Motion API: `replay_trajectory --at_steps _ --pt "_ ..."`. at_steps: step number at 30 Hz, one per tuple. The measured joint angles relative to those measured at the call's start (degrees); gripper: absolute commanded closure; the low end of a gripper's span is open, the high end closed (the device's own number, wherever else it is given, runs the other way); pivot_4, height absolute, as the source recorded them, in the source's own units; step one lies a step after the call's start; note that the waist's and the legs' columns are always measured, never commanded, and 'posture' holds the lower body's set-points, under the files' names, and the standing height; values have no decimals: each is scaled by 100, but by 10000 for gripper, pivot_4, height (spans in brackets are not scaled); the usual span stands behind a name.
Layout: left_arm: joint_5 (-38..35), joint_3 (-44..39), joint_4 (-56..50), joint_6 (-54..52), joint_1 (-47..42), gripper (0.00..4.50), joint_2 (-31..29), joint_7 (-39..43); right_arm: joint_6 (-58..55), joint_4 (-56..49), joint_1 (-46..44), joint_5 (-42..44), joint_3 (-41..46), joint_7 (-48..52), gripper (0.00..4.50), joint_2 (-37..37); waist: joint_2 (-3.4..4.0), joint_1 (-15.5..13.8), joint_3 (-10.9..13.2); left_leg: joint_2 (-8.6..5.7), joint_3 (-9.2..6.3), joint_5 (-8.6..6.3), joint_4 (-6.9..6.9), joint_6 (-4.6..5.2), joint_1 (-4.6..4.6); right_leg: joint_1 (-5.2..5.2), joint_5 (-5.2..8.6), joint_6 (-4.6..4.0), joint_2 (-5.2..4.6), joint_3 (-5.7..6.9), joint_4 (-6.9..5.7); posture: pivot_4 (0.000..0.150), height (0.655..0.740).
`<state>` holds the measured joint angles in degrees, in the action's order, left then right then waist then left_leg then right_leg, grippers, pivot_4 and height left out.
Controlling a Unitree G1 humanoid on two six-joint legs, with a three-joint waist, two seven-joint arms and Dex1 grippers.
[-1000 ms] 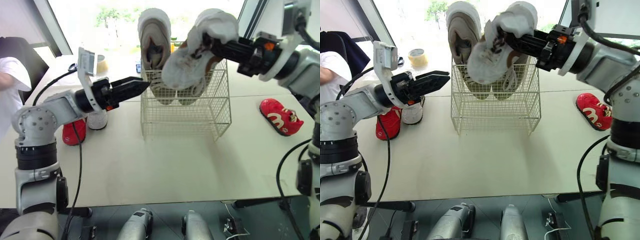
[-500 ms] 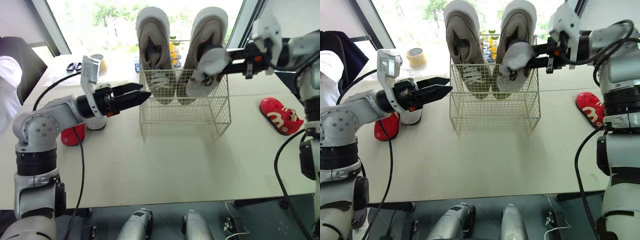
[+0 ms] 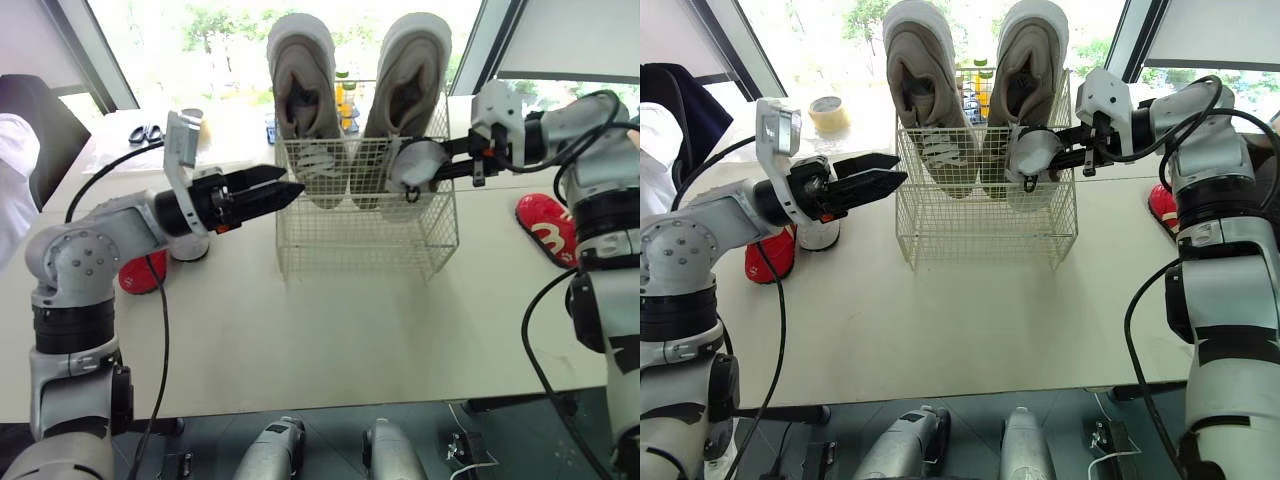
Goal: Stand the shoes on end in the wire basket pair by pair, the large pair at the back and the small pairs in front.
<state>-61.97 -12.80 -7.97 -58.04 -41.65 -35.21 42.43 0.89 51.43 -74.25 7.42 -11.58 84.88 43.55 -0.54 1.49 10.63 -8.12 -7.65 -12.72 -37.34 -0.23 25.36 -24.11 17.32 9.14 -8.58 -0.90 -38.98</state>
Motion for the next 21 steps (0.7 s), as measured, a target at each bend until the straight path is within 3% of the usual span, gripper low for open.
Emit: replay_trajectory --at_steps 4,8,21 --pt "0 0 -10 2 41 0 0 -22 -48 11 2 -29 132 7 20962 -11 0 12 0 0 -1 0 -1 0 0 2 0 0 0 0 0 1500 7400" --pt "2 12 -11 5 38 0 50 -40 -64 -208 121 -28 281 4 242 4 0 25 0 0 -2 0 -1 -1 0 2 0 0 0 0 -1 1500 7400" --pt "138 29 -23 54 23 0 -46 -115 -834 -2480 589 171 888 -109 242 949 0 80 0 0 -2 0 3 -1 0 0 0 0 0 0 -1 1500 7400"
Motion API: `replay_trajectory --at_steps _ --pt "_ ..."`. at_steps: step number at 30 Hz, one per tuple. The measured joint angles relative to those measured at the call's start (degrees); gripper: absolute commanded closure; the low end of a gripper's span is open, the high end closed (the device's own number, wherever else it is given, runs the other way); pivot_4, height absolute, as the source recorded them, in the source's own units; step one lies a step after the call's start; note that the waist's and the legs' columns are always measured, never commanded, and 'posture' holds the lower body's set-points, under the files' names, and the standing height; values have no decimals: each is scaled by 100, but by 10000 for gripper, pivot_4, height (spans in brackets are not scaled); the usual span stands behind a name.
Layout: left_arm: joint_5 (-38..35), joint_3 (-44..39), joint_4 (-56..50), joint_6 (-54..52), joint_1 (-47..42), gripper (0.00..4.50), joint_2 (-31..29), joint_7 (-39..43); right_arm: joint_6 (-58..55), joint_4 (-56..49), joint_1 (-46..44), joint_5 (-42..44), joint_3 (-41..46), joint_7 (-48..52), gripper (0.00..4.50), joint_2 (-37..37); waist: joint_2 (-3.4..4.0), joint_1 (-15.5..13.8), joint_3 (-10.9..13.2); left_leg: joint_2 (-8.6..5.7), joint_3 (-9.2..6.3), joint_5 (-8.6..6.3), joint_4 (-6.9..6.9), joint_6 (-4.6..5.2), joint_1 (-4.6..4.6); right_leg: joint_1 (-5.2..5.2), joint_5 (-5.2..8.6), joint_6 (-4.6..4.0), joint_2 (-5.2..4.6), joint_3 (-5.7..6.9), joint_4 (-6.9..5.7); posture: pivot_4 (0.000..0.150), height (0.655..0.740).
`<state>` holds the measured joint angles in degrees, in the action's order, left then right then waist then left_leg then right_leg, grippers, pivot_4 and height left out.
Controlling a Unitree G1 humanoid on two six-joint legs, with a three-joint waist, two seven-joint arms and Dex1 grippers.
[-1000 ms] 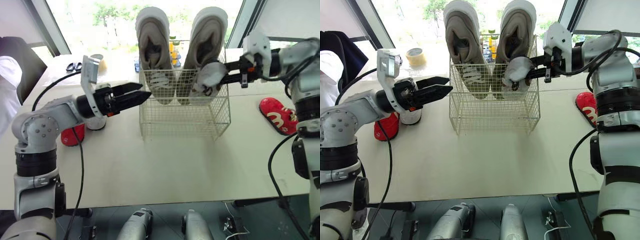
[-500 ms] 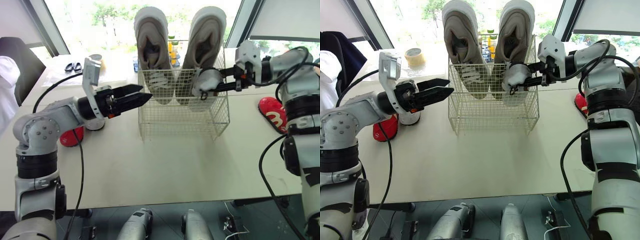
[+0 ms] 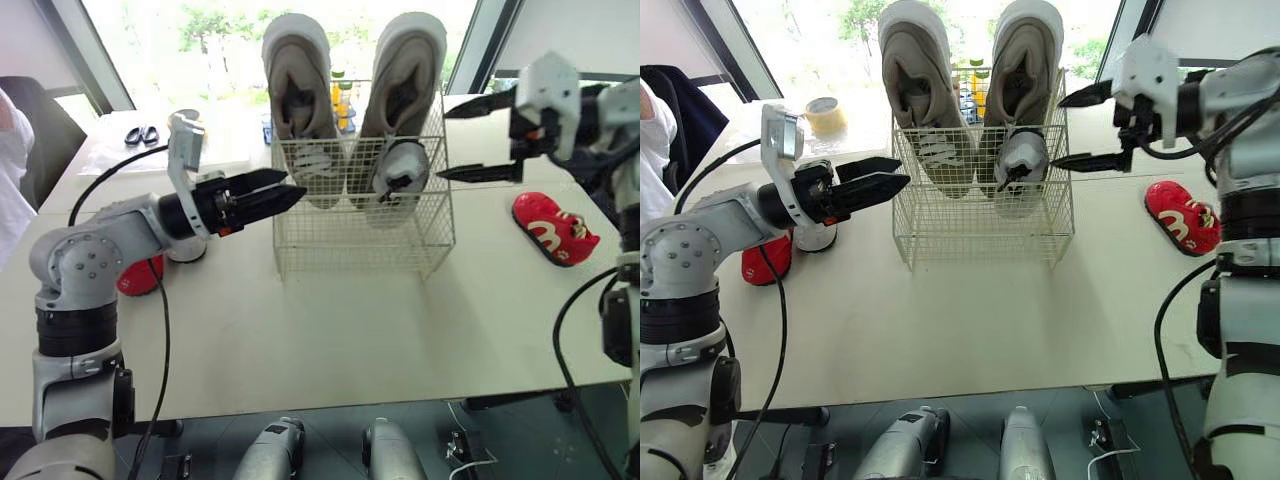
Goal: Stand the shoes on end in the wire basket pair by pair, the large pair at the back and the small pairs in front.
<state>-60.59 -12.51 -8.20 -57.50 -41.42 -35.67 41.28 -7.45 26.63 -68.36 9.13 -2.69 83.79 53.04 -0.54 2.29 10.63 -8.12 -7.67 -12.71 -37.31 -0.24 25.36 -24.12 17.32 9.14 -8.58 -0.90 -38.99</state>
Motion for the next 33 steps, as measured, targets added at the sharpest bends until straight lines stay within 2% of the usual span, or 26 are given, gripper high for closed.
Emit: replay_trajectory --at_steps 6,11,17,23,33 --pt "906 -65 429 360 -233 0 -491 -682 -1287 -1788 353 753 428 -268 242 148 1 9 -1 2 1 0 6 0 -1 -4 0 0 -1 -4 0 1500 7400" --pt "2142 -48 2042 498 -1119 0 -796 -1768 -2158 -3290 897 1445 457 -655 242 -83 -1 -17 -1 -1 1 0 3 0 0 -3 0 0 -2 -3 -3 1500 7400" --pt "3203 205 3975 715 -1677 0 -697 -2270 -2492 -3951 1185 1734 413 -1060 242 -248 -5 -99 -3 -4 1 1 -4 1 1 -4 0 1 -1 -1 -10 1500 7400" --pt "4090 584 5545 1158 -2252 0 -632 -2011 -2704 -4180 1261 1927 397 -1349 242 -240 -9 -137 -2 -4 1 1 -5 1 5 -8 0 1 -1 0 -13 1500 7400" --pt "4724 738 6556 1540 -2493 0 -285 -1382 -3003 -4534 1385 2217 600 -1707 242 -45 -13 -116 -3 -5 2 1 -6 1 5 -11 0 1 -1 0 -18 1500 7400"
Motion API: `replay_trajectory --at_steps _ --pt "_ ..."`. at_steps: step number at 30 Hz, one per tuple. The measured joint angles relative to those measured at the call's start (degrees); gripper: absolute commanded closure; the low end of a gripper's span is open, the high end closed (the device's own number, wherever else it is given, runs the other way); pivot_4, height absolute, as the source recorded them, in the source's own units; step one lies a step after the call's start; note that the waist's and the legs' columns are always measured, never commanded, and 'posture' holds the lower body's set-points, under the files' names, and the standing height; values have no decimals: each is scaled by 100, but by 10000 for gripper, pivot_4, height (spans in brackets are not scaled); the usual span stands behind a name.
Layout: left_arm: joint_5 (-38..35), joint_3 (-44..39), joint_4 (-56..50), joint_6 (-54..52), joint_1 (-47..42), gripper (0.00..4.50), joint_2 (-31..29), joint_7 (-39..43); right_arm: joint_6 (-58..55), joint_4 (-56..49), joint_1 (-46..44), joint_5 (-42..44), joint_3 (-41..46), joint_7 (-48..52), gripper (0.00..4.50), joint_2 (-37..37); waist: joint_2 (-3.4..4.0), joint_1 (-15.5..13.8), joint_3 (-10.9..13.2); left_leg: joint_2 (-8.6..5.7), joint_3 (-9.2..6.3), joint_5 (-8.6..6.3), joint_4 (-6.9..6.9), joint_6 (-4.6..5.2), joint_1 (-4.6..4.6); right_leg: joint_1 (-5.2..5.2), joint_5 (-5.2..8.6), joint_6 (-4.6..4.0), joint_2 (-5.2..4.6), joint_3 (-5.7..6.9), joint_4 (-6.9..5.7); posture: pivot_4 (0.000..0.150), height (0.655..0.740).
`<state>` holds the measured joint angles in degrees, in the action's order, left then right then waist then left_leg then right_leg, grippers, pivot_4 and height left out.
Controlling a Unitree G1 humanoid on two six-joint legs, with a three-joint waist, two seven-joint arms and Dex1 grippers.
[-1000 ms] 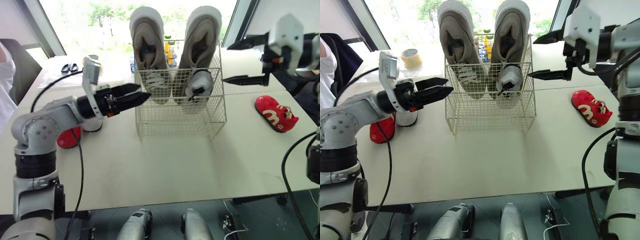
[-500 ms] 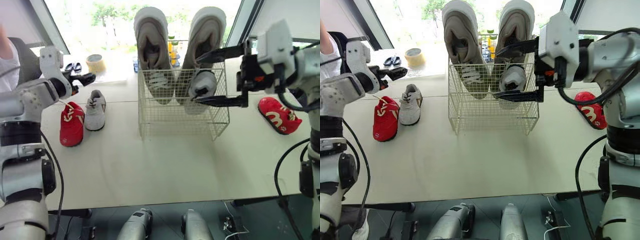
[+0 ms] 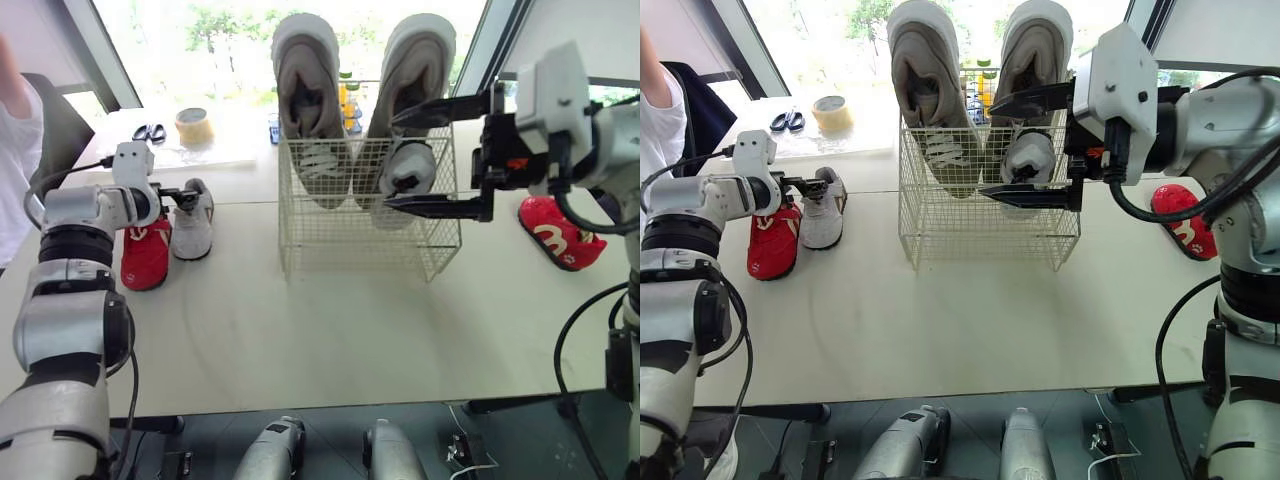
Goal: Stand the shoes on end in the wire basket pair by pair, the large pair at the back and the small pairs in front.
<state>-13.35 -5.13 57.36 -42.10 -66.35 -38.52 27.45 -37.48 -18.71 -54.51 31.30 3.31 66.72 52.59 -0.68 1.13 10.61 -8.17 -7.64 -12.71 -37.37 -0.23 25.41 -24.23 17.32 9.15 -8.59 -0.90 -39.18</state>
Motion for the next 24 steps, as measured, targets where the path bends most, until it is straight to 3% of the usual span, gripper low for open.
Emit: replay_trajectory --at_steps 10,13,17,20,22,24 --pt "452 108 561 344 -122 0 265 269 -95 -130 78 111 23 -232 242 78 -2 4 -1 0 1 0 -2 0 0 -1 0 0 0 0 -4 1500 7400" --pt "532 105 688 435 -134 8035 303 254 -95 -130 80 112 23 -249 0 82 -2 10 -1 0 2 0 -2 0 0 -1 0 0 0 0 -5 1500 7400" --pt "535 -26 872 500 -148 27180 302 171 -94 -130 81 110 23 -288 0 147 -2 0 -1 0 2 0 -3 0 0 -1 0 0 0 0 -5 1500 7400" --pt "509 -194 970 514 -166 39055 315 75 -94 -130 81 110 23 -317 0 150 -4 -10 -2 0 2 0 -7 1 0 1 0 0 -1 0 -5 1500 7400" --pt "476 -326 1017 514 -180 43394 315 7 -94 -132 93 109 23 -338 0 174 -5 -11 -3 0 2 0 -7 1 0 1 0 0 -1 0 -6 1500 7400" --pt "383 -511 1058 513 -188 43620 315 -24 -94 -135 133 106 24 -347 0 240 -6 -10 -3 0 2 0 -7 1 1 0 0 0 0 0 -7 1500 7400"
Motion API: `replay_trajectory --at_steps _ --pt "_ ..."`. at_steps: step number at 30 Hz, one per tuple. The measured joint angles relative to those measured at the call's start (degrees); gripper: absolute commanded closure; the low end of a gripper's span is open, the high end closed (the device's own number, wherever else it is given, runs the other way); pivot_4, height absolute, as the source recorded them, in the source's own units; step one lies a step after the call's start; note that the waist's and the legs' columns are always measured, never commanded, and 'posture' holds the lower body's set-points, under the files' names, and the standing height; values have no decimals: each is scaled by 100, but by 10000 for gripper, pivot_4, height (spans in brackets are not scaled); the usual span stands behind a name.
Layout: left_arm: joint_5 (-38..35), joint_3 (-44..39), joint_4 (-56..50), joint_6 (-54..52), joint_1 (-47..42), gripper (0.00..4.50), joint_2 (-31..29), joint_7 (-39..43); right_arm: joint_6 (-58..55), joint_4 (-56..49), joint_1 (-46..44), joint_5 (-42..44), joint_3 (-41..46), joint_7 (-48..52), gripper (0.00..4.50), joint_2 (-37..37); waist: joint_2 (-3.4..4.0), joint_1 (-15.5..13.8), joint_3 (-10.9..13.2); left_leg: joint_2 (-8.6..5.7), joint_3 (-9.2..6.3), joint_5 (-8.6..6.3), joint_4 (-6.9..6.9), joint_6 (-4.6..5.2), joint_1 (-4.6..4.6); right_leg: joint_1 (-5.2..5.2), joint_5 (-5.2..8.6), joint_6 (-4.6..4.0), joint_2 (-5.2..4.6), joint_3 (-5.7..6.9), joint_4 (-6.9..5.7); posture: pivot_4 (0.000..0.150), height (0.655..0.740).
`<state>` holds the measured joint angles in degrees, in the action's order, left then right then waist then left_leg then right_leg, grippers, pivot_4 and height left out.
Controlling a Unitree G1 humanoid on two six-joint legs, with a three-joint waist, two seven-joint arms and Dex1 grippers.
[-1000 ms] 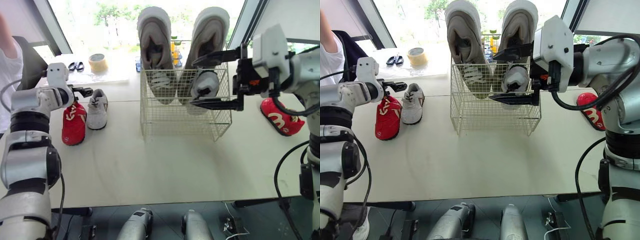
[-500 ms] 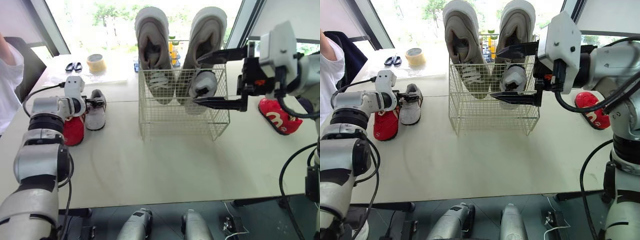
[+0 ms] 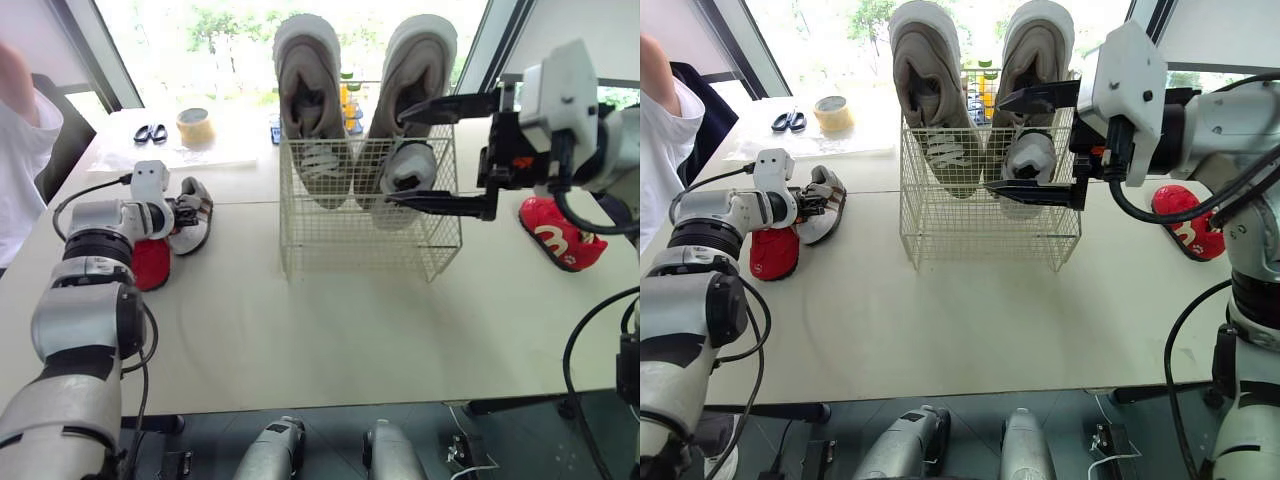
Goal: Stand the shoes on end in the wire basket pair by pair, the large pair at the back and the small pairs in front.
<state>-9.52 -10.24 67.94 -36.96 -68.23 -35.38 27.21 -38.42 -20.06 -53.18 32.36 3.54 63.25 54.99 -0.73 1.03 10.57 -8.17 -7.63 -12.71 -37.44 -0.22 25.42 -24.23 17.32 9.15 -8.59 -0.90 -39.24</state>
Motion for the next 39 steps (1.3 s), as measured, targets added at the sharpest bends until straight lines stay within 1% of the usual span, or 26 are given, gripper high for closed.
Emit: replay_trajectory --at_steps 4,6,8,9,11,14,17,20,22,24,26,28,30,34,39 --pt "-312 -407 -59 30 -156 43620 21 30 0 -6 69 0 1 -30 0 23 -14 -3 5 0 -2 0 -6 0 10 -4 0 0 0 2 -1 1500 7400" --pt "-776 -886 -720 364 -286 43620 135 181 -7 -13 88 1 8 -89 0 56 -26 -14 12 4 -20 0 -41 -1 56 -25 0 0 3 19 -4 1500 7400" --pt "-1295 -1273 -1821 757 -401 43620 327 372 -27 -45 88 6 24 -154 0 59 -28 -6 12 5 -26 -1 -72 1 102 -48 -2 1 2 29 -5 1500 7400" --pt "-1524 -1392 -2356 918 -496 43620 394 452 -50 -67 89 14 24 -176 0 59 -28 2 11 0 -24 -3 -74 4 103 -45 -7 8 -3 28 2 1500 7400" --pt "-2127 -1656 -3663 872 -459 43620 564 503 -99 -99 106 45 103 -228 0 84 -23 27 8 -2 -16 -9 -73 14 96 -38 -8 10 -7 22 9 1500 7400" --pt "-3181 -1877 -5679 490 136 43620 1124 421 -147 -101 224 55 294 -293 0 205 -13 16 0 2 -17 -9 -70 14 78 -25 -8 11 -3 18 7 1500 7400" --pt "-3469 -1750 -6655 564 743 43620 1478 287 -252 -112 450 89 426 -335 0 253 -14 -7 1 4 -18 -3 -71 5 58 -12 -11 6 1 18 -6 1500 7400" --pt "-3302 -1363 -7480 1117 1241 43620 1829 189 -397 -229 923 200 663 -394 0 347 -15 -46 0 2 -17 -4 -71 6 48 3 -12 4 0 18 -3 1500 7400" --pt "-3170 -1160 -7733 1299 1380 43620 1924 88 -463 -299 1203 226 727 -408 0 399 -16 -57 0 0 -16 -4 -70 7 46 6 -13 4 0 18 2 1500 7400" --pt "-2773 -835 -8054 1741 1782 43620 2051 20 -512 -471 1811 224 885 -421 0 557 -17 -66 -1 1 -13 -9 -65 14 18 34 -13 4 -1 18 15 1500 7400" --pt "-2372 -524 -8068 2189 2138 43620 2292 -16 -639 -607 2284 271 992 -437 0 591 -17 -64 -1 0 -9 -10 -62 17 -2 54 -12 4 -1 18 23 1500 7400" --pt "-1901 -193 -7928 2810 2443 43620 2485 7 -799 -840 2662 413 1110 -460 0 598 -18 -71 0 1 -9 -10 -65 17 -6 60 -12 4 -1 19 24 1500 7400" --pt "-1463 10 -7599 3478 2489 43620 2723 -44 -988 -1047 2904 631 1291 -572 0 557 -18 -87 0 1 -9 -11 -65 18 -7 62 -12 4 -1 20 25 1500 7400" --pt "-786 258 -6894 4727 2498 43620 3125 -265 -1275 -1376 3230 1060 1511 -923 0 323 -19 -143 0 1 -7 -13 -65 21 -9 65 -12 4 -2 20 29 1500 7400" --pt "-137 440 -5783 5961 2535 43620 3371 -536 -1486 -1608 3360 1374 1610 -1441 0 124 -20 -194 0 0 -7 -15 -68 24 -8 69 -14 7 -3 21 33 1500 7400"
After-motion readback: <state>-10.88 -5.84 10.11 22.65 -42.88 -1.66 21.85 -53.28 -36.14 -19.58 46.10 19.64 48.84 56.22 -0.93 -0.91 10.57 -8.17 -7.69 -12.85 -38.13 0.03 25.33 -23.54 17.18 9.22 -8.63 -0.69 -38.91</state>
